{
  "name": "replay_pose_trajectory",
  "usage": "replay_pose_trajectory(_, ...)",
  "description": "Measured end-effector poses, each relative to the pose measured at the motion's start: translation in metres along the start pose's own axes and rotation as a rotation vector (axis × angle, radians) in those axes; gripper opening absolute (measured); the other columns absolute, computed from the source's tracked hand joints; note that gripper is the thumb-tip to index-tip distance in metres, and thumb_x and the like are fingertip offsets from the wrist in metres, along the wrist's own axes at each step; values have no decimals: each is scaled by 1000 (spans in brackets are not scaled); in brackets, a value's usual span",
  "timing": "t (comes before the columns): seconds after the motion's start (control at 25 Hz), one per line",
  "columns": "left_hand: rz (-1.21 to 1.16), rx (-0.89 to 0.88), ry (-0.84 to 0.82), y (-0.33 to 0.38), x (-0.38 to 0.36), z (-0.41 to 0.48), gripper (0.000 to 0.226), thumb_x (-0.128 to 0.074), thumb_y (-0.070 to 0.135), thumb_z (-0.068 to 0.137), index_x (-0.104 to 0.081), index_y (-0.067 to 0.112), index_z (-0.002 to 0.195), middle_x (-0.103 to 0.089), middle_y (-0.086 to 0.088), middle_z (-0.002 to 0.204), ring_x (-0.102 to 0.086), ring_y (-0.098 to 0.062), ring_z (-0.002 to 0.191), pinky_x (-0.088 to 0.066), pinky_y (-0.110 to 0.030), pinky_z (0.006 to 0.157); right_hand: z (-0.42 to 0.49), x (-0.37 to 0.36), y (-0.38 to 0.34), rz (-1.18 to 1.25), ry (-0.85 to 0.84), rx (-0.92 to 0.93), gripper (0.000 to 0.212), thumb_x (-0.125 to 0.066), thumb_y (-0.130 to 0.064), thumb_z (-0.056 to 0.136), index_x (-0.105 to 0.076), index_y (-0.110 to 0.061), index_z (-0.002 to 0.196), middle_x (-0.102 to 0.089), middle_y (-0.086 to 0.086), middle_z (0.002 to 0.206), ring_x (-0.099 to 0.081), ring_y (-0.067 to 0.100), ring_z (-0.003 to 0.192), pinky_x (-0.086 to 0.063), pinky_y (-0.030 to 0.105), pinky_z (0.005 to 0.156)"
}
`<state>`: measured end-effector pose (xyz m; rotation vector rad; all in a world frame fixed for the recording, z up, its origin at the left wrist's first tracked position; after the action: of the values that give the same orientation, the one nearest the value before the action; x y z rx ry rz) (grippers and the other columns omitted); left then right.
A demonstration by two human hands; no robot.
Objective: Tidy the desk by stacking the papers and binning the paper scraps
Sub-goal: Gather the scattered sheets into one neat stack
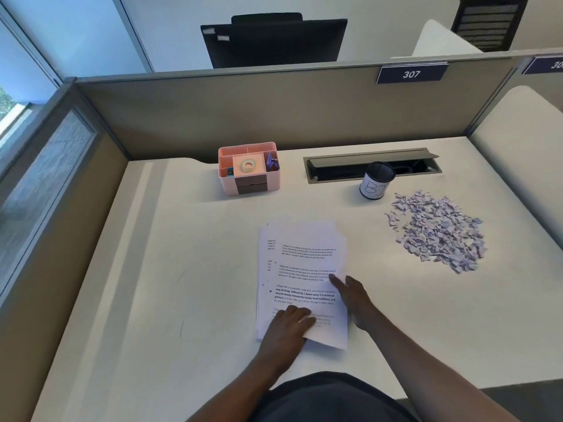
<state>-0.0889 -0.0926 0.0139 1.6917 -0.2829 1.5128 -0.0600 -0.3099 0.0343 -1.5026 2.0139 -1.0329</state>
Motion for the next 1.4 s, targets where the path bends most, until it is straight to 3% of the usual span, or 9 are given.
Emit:
replay_pose_trajectory(0.12, -38, 20, -196, 2, 7, -5, 59, -59, 61, 96, -57, 31, 146, -51, 8, 156, -47, -15, 140, -41, -38, 119, 4, 2, 9, -99, -21, 78, 29, -82, -21, 82, -70, -16, 108, -77, 6, 108, -74, 27, 95, -59, 51, 91)
replay_pose_trajectory(0.2, -133, 90, -215, 0, 19, -2, 67, -39, 73, 100, -52, 32, 151, -46, 12, 160, -40, -9, 144, -31, -32, 124, 3, 3, 9, -95, -14, 104, 33, -83, -12, 78, -72, -15, 110, -77, 6, 108, -75, 29, 96, -58, 54, 92)
replay_pose_trajectory(0.4, -345, 544, 138, -53, 43, 13, 51, -60, 40, 101, -58, 14, 145, -60, -9, 145, -58, -29, 132, -45, -38, 113, -5, 6, 2, 62, -6, 60, 35, -81, -1, 79, -73, -6, 112, -77, 12, 106, -73, 35, 100, -57, 53, 93)
replay_pose_trajectory(0.6, -829, 1012, 258, -91, 71, 35, 86, -83, 42, 89, -42, 7, 156, -56, -13, 149, -63, -30, 127, -52, -45, 106, -23, 8, -19, 183, -146, 91, 37, -78, -8, 84, -69, -10, 121, -76, 11, 115, -75, 30, 101, -62, 41, 82)
replay_pose_trajectory(0.68, -1204, 995, 258, -93, 84, 39, 81, -84, 51, 84, -55, 10, 147, -68, -11, 139, -73, -31, 116, -58, -49, 101, -29, 7, -26, 188, -232, 116, 40, -76, -11, 88, -67, -11, 127, -74, 10, 120, -73, 31, 107, -61, 43, 87)
replay_pose_trajectory(0.8, -1487, 852, 243, -73, 109, 46, 41, -74, 27, 96, -69, 8, 131, -76, -18, 125, -75, -38, 112, -59, -58, 99, -37, 5, -38, 158, -331, 148, 43, -73, -14, 91, -63, -12, 132, -72, 9, 125, -70, 32, 113, -57, 52, 95)
replay_pose_trajectory(0.96, -1439, 691, 279, -53, 134, 54, 28, -69, 13, 99, -72, 4, 126, -76, -18, 123, -74, -39, 113, -61, -53, 94, -42, 4, -61, 173, -332, 213, 39, -73, -10, 90, -66, -7, 128, -72, 14, 123, -71, 33, 110, -58, 48, 93)
replay_pose_trajectory(1.2, -1331, 488, 297, -44, 166, 70, 31, -78, 6, 92, -74, 7, 123, -75, -18, 126, -70, -41, 120, -59, -53, 100, -40, 8, -84, 186, -140, 417, 28, -80, -12, 83, -75, -9, 111, -76, 15, 112, -71, 31, 105, -55, 59, 94)
replay_pose_trajectory(1.4, -1250, 447, 296, -36, 169, 75, 36, -87, 19, 81, -78, 24, 115, -77, -13, 120, -71, -36, 115, -57, -60, 101, -44, 4, -90, 141, -194, 459, 34, -80, -11, 86, -72, -12, 118, -75, 10, 117, -70, 32, 109, -55, 56, 98)
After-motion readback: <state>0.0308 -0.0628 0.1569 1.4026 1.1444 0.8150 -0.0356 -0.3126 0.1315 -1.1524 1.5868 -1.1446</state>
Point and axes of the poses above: each hand's wrist, its own z-axis towards the middle knuckle, its own x-axis out of the back of the hand, y = z × x, the point moved 2 cm from there along z, towards the middle knuckle
